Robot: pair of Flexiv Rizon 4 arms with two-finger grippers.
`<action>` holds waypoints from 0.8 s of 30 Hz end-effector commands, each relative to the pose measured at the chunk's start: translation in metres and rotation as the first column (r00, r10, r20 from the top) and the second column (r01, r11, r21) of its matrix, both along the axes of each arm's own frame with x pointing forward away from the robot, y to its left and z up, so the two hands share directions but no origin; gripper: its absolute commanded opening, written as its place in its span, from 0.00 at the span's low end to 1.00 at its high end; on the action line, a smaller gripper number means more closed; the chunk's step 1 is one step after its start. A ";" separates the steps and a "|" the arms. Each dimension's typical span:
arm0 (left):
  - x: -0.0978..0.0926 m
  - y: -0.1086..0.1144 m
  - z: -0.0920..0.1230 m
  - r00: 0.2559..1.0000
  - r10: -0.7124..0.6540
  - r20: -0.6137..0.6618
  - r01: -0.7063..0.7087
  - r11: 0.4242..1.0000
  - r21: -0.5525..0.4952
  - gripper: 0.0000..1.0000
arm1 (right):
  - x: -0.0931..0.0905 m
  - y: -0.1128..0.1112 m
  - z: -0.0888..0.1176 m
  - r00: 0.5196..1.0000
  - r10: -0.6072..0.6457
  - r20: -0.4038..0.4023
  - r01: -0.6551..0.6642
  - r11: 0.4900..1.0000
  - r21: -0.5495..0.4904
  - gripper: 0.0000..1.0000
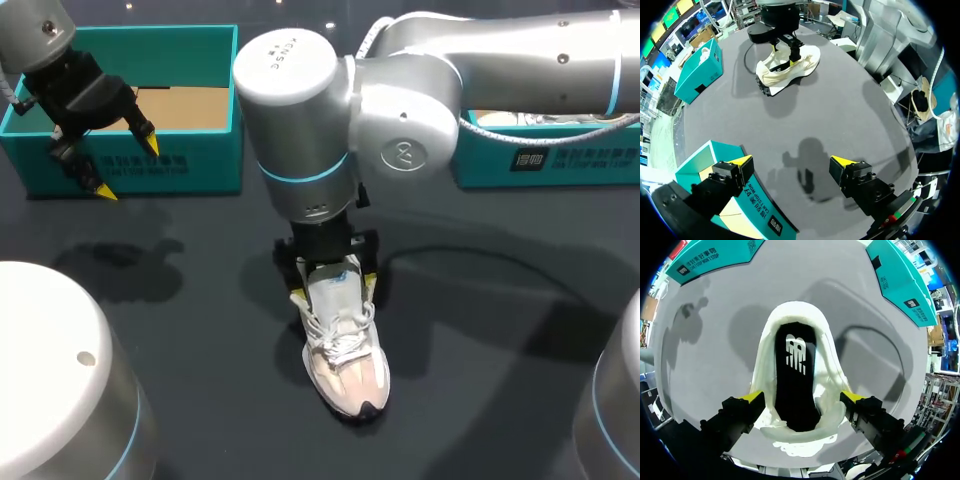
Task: Take the shoe out of the shoebox, open the shoe tongue, remove and reinsert the insole, then place the shoe into the shoebox
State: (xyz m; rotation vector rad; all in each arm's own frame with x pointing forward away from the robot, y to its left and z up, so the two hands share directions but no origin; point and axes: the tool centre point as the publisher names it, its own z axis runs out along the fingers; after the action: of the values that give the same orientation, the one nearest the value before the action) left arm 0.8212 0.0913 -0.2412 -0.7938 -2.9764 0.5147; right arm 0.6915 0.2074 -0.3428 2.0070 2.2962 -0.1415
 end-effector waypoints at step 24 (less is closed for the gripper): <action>0.000 0.000 0.000 1.000 -0.001 -0.001 0.001 1.000 0.003 1.00 | -0.005 -0.013 0.001 0.991 0.137 -0.008 -0.135 0.985 0.107 1.00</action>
State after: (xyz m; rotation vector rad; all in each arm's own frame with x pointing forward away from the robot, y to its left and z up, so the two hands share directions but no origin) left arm 0.8212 0.0912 -0.2412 -0.7939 -2.9764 0.5147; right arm 0.6860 0.1980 -0.3408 1.8881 2.4770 -0.0399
